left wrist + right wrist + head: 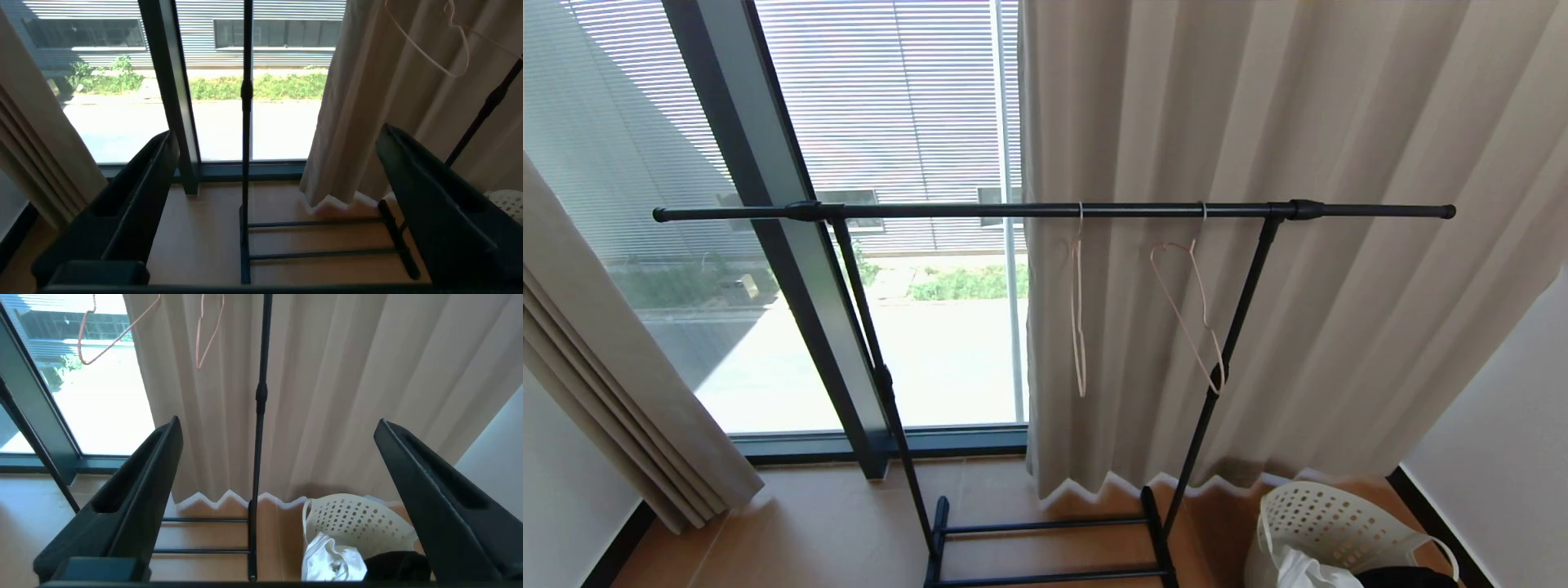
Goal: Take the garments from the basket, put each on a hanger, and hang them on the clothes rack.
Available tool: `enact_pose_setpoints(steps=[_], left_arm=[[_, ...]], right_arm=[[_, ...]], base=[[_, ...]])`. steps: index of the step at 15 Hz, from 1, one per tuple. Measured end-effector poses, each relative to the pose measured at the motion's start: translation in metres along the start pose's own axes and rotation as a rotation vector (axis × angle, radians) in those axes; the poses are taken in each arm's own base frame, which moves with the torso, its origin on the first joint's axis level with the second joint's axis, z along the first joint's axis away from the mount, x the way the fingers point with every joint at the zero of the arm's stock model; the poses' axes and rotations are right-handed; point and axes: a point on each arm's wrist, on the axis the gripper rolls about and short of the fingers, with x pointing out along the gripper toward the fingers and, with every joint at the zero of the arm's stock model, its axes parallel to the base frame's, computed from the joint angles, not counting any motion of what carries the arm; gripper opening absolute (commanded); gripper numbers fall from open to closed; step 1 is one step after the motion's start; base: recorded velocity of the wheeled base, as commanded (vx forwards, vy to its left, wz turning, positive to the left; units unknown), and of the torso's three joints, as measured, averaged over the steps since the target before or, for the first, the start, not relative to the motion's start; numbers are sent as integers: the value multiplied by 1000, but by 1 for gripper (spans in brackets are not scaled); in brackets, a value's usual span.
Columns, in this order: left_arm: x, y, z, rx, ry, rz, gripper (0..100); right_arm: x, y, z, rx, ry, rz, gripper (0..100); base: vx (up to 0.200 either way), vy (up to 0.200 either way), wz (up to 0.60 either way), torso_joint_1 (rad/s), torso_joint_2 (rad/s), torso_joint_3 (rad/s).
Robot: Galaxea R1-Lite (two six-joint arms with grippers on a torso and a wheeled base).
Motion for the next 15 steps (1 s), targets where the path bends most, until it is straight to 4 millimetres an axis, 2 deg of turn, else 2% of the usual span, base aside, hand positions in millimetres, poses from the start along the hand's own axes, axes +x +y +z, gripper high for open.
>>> enact_pose_setpoints(steps=[15], left_arm=[[0,0,0,-16,-1,9,100]], right_arm=[[0,1,0,-14,4,38,100]], base=[[0,0,0,0,0,0]])
